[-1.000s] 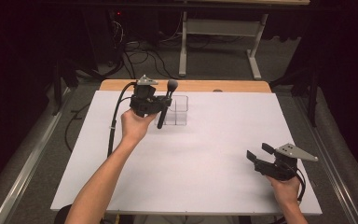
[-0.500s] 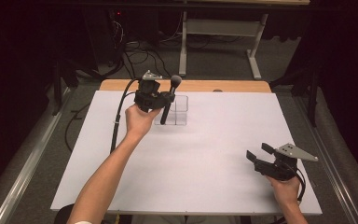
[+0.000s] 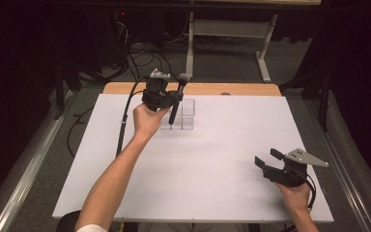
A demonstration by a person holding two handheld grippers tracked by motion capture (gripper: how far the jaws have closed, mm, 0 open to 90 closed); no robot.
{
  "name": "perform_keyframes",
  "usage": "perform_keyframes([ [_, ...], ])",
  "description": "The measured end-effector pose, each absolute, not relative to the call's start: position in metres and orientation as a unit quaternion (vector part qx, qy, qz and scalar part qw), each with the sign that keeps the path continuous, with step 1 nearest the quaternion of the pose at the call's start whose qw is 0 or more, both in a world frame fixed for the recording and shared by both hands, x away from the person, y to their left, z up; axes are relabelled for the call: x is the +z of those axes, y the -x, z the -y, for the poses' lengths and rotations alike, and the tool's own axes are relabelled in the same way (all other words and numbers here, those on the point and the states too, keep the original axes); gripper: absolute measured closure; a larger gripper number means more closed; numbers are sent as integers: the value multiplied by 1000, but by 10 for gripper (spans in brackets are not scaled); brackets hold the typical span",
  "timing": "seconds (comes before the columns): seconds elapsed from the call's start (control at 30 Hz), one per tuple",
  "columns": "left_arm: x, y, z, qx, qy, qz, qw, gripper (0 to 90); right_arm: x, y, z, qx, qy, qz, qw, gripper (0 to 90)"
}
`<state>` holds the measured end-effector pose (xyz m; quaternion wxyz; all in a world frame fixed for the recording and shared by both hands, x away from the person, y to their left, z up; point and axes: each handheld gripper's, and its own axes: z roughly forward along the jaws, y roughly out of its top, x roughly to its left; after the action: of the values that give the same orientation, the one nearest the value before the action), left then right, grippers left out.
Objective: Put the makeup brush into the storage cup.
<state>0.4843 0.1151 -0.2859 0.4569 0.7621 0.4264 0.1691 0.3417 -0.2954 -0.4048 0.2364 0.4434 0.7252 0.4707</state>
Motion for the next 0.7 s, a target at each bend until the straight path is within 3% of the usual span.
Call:
perform_keyframes([
  [0.7,-284,-499,-106,175,-753,-431,466,711,-405,-342,294,470,-440,-728,235,291],
])
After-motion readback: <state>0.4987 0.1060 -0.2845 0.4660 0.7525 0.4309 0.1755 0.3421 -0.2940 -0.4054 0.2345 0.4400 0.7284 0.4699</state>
